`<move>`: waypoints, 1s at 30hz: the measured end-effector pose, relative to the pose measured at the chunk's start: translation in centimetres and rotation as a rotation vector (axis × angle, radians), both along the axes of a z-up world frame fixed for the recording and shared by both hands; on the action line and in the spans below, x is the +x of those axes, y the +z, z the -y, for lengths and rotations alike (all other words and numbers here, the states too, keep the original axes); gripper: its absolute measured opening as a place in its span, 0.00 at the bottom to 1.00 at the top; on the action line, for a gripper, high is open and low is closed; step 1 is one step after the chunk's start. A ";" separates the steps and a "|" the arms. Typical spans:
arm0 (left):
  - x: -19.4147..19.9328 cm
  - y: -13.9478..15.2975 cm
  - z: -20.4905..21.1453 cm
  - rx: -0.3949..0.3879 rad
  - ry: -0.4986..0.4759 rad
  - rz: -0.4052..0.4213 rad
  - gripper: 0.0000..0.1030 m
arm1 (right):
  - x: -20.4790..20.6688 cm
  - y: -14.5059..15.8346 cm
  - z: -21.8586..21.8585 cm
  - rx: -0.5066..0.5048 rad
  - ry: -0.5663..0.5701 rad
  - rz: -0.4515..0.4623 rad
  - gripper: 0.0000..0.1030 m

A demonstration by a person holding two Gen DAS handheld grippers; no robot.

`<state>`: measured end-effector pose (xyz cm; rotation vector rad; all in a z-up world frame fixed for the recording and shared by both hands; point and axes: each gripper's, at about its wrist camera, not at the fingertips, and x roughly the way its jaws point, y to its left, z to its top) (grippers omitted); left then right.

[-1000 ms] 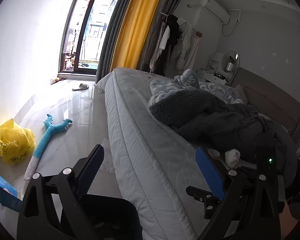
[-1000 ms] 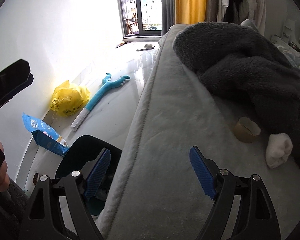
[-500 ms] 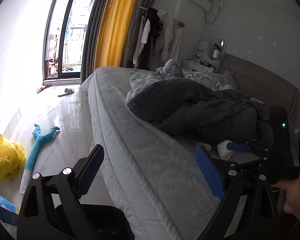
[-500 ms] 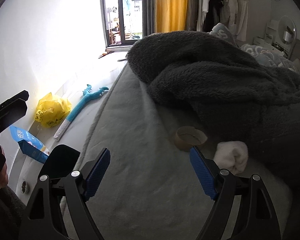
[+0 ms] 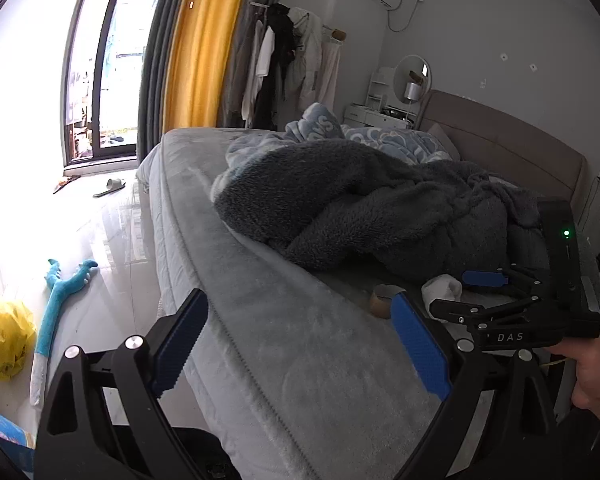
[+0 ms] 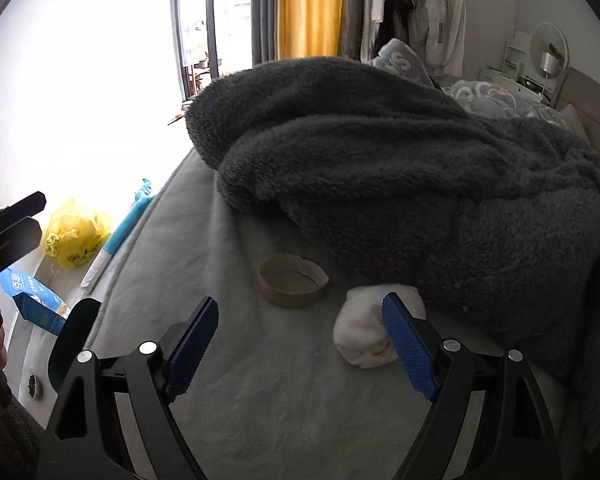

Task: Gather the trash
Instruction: 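Move both tools from the bin back over the bed toward the tape core and sock, then grasp the white rolled sock with the right tool while the left tool grasps the brown tape core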

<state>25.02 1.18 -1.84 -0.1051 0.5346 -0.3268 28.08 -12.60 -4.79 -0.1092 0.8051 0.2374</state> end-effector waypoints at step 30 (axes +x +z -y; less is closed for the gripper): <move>4.9 -3.4 8.4 0.028 -0.143 -0.104 0.92 | 2.6 -6.5 5.8 0.187 -0.133 -0.107 0.76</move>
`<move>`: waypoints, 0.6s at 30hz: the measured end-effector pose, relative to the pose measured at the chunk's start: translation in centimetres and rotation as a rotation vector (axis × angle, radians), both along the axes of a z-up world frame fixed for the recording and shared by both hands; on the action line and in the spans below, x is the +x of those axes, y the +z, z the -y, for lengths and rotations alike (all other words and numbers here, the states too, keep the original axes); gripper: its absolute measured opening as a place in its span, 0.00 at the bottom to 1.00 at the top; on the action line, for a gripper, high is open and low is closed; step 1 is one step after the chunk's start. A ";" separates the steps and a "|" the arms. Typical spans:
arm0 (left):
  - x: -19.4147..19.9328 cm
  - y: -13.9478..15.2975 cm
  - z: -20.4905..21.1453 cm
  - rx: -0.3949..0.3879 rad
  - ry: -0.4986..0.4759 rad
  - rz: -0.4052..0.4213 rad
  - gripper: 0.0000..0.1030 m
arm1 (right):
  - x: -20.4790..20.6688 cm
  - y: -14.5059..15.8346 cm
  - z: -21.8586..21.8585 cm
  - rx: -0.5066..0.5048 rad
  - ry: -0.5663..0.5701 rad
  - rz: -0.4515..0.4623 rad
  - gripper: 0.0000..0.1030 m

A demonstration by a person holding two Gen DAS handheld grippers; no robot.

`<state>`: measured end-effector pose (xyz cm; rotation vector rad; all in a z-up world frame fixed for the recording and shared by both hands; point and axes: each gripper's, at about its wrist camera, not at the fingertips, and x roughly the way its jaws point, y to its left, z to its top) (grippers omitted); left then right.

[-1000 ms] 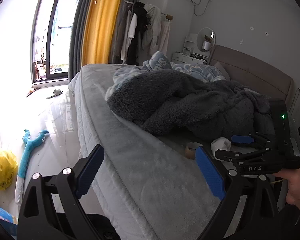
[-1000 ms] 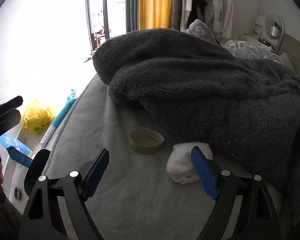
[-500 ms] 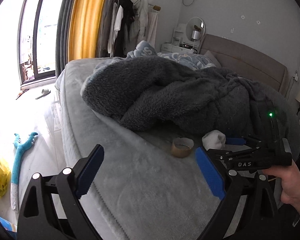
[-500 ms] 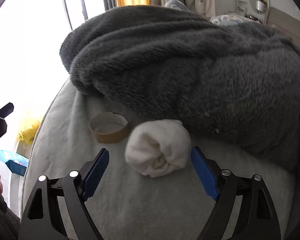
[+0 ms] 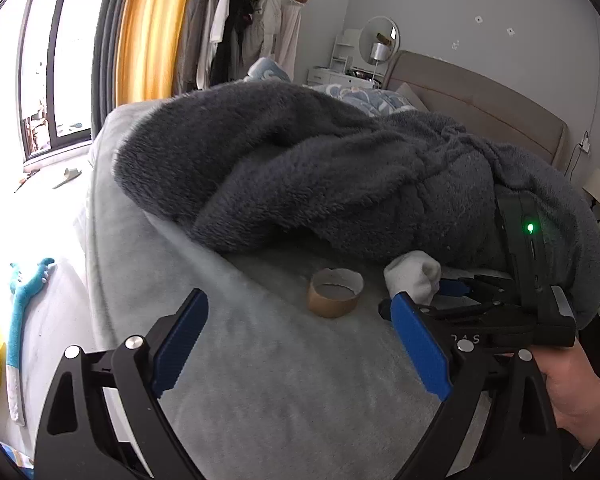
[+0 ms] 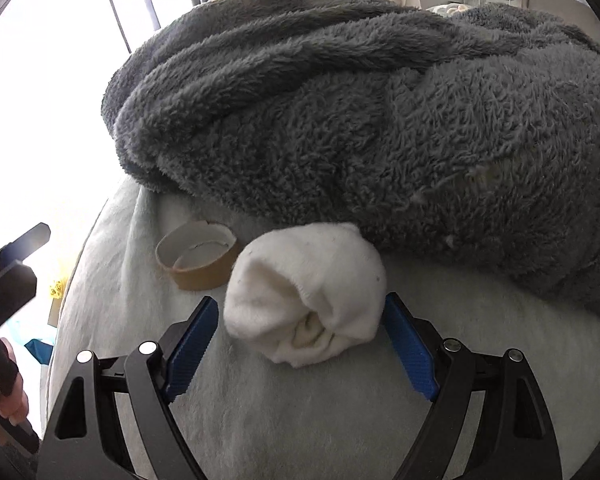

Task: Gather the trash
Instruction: 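Grasp the white rolled sock with the right tool while the left tool grasps the brown tape core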

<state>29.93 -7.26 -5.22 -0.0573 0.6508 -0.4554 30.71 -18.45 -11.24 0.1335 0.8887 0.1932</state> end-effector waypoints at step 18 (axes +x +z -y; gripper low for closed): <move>1.9 -2.4 4.9 0.049 -0.032 -0.058 0.86 | -2.6 2.1 6.3 0.109 0.021 0.027 0.60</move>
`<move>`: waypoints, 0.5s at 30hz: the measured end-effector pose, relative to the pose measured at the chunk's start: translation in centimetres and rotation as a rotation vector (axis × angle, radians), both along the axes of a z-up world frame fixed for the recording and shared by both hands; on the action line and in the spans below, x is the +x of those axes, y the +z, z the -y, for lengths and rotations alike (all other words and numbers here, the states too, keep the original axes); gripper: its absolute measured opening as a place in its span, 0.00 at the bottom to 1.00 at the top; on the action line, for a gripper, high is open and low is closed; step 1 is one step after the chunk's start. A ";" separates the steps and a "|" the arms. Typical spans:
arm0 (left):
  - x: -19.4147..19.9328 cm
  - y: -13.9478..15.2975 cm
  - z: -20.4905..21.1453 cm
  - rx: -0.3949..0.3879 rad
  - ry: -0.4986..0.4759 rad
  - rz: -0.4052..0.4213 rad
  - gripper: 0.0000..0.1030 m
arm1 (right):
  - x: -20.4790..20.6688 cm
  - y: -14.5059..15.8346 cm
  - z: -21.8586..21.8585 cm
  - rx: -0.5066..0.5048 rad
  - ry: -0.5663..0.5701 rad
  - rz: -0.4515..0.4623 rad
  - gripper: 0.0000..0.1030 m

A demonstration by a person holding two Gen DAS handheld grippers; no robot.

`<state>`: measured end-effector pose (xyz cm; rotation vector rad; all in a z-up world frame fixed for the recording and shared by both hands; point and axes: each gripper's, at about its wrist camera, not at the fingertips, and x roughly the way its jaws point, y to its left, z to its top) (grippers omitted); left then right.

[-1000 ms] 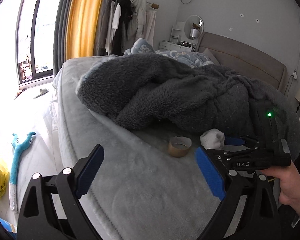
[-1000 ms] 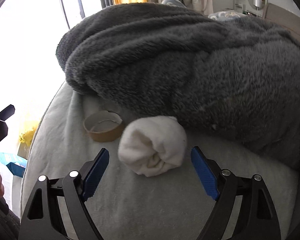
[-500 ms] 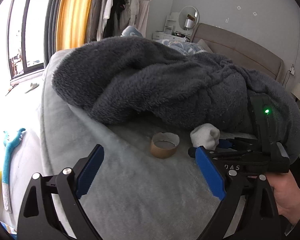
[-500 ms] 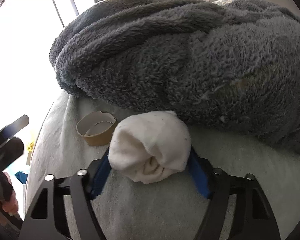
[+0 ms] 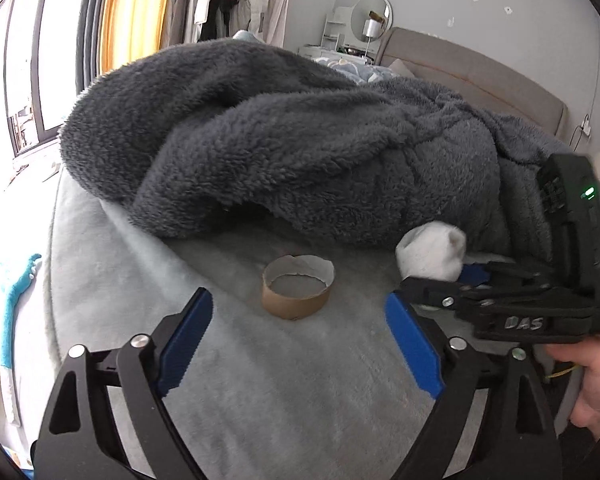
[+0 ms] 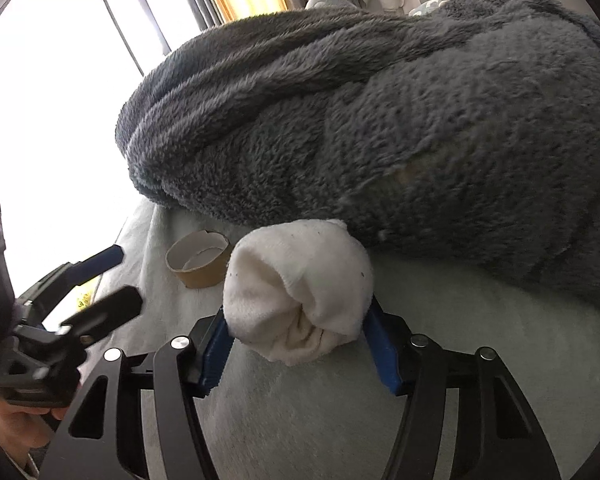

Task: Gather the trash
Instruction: 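Grasp the white rolled sock with the right tool while the left tool grasps the brown tape core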

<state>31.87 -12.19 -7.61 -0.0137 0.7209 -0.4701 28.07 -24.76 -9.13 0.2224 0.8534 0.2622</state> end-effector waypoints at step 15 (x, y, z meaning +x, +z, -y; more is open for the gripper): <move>2.8 -2.0 2.7 0.067 0.005 -0.045 0.71 | -3.1 1.8 4.9 0.040 -0.024 0.029 0.60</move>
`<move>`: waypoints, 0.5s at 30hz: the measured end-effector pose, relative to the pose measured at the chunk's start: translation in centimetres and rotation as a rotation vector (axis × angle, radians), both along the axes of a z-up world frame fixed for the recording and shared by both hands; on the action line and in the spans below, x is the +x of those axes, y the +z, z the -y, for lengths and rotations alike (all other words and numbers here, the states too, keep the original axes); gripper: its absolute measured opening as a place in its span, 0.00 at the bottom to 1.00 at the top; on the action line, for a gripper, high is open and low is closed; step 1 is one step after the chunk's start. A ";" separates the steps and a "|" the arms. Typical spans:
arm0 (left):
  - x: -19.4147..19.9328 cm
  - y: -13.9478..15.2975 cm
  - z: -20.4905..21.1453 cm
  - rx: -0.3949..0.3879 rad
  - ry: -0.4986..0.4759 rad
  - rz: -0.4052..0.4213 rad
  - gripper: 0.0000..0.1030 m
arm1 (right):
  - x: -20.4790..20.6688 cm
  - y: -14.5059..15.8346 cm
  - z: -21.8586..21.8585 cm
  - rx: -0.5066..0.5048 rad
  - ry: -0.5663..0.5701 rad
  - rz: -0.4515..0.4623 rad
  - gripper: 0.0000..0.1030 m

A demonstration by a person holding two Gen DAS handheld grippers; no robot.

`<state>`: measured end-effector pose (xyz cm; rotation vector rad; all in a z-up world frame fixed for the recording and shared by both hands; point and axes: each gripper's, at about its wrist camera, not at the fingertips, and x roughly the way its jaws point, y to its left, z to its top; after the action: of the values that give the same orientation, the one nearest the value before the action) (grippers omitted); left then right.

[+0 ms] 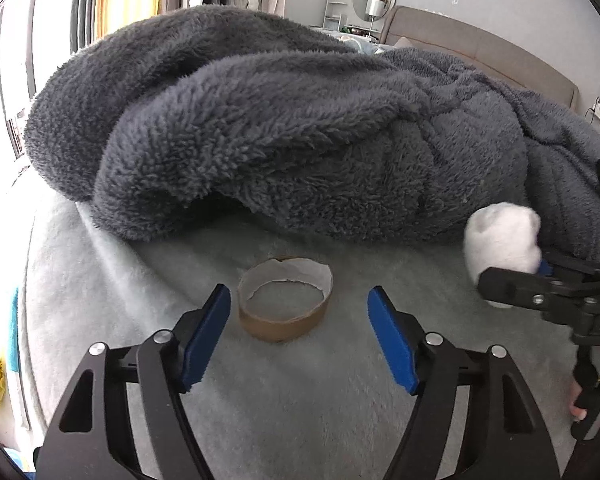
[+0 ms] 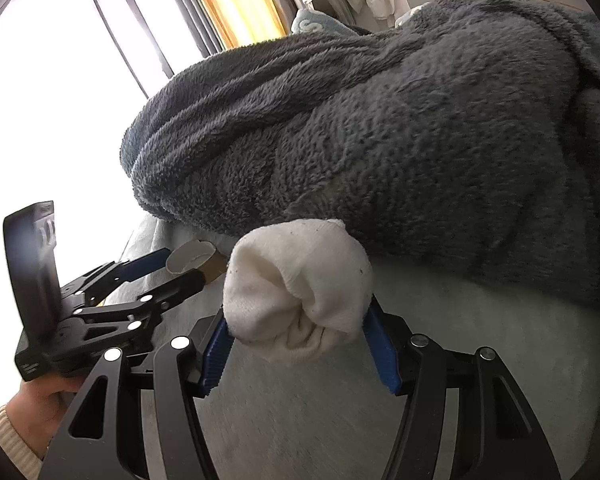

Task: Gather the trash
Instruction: 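Grasp the white rolled sock with the right tool while the left tool grasps the brown tape core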

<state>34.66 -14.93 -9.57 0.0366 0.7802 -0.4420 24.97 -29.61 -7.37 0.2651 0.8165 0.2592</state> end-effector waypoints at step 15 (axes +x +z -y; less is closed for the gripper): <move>1.6 -1.8 0.8 0.038 0.031 -0.046 0.52 | -1.4 0.3 0.5 0.004 -0.014 -0.009 0.60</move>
<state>36.31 -15.68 -11.35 0.0499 0.8338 -0.3994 23.55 -30.07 -7.03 0.2759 0.8230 0.2465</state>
